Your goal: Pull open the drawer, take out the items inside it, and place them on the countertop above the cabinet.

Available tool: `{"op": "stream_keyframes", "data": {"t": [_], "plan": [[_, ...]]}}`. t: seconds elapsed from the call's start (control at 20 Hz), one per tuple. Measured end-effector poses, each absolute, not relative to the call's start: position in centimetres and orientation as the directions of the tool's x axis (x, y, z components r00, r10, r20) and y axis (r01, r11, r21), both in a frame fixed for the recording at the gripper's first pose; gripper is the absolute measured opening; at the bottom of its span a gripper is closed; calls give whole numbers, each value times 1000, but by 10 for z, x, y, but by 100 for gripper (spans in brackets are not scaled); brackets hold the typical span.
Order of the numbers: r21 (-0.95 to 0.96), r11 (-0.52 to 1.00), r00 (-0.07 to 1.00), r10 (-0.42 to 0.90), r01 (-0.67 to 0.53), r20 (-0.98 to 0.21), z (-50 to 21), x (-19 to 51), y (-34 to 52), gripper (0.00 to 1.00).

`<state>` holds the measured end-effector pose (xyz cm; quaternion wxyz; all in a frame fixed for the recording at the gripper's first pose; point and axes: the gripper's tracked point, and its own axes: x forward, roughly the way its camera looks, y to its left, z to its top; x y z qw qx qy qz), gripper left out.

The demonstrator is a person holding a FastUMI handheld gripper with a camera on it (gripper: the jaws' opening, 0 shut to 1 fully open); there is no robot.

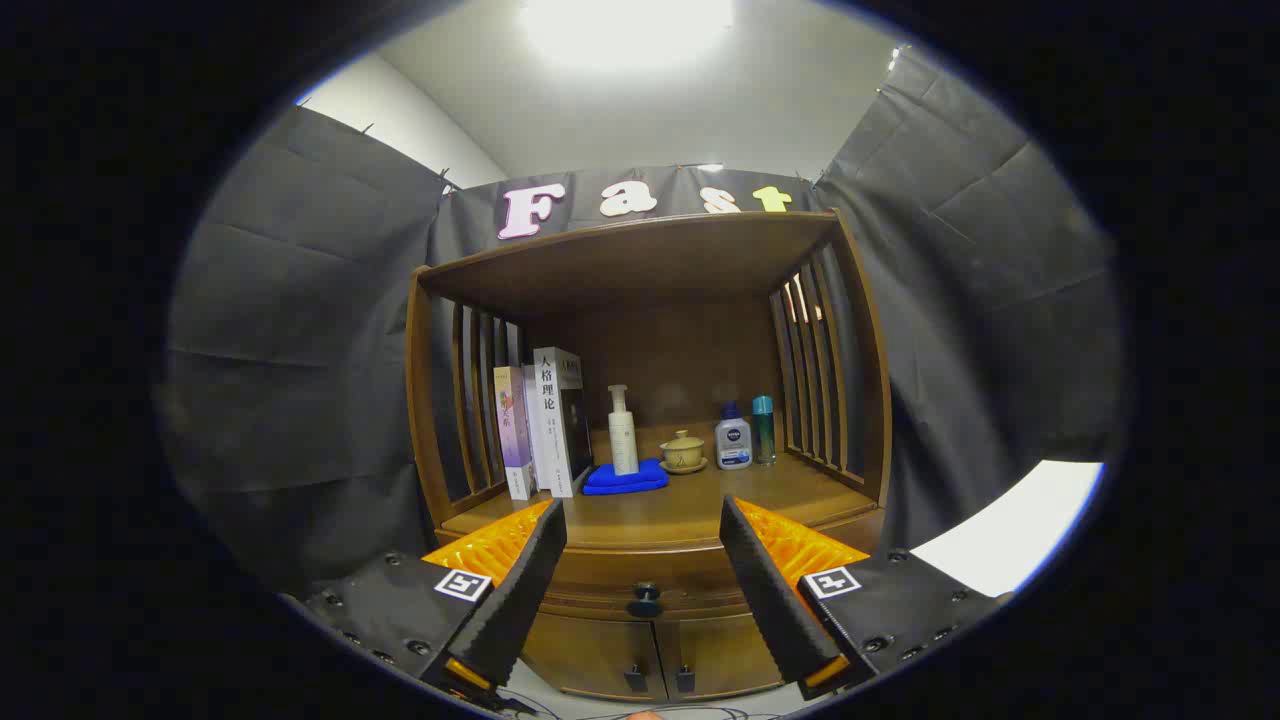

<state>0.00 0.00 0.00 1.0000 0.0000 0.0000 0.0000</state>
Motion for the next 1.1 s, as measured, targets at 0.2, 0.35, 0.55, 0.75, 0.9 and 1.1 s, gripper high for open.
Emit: {"op": "stream_keyframes", "data": {"t": [0.2, 0.35, 0.55, 0.75, 0.9, 1.1], "plan": [[1, 1000, 1000, -2, 2, -8, -3, 1, 0, 98], [-5, 1000, 1000, -5, 5, -7, -5, 2, 0, 98], [-3, 1000, 1000, -6, 6, -6, -4, 1, 0, 98], [-9, 1000, 1000, -2, 2, -5, -6, 2, 2, 98], [-11, 1000, 1000, 0, 0, -18, -10, 3, 3, 98], [-20, 1000, 1000, 1, -1, -19, -12, 4, 4, 98]]}}
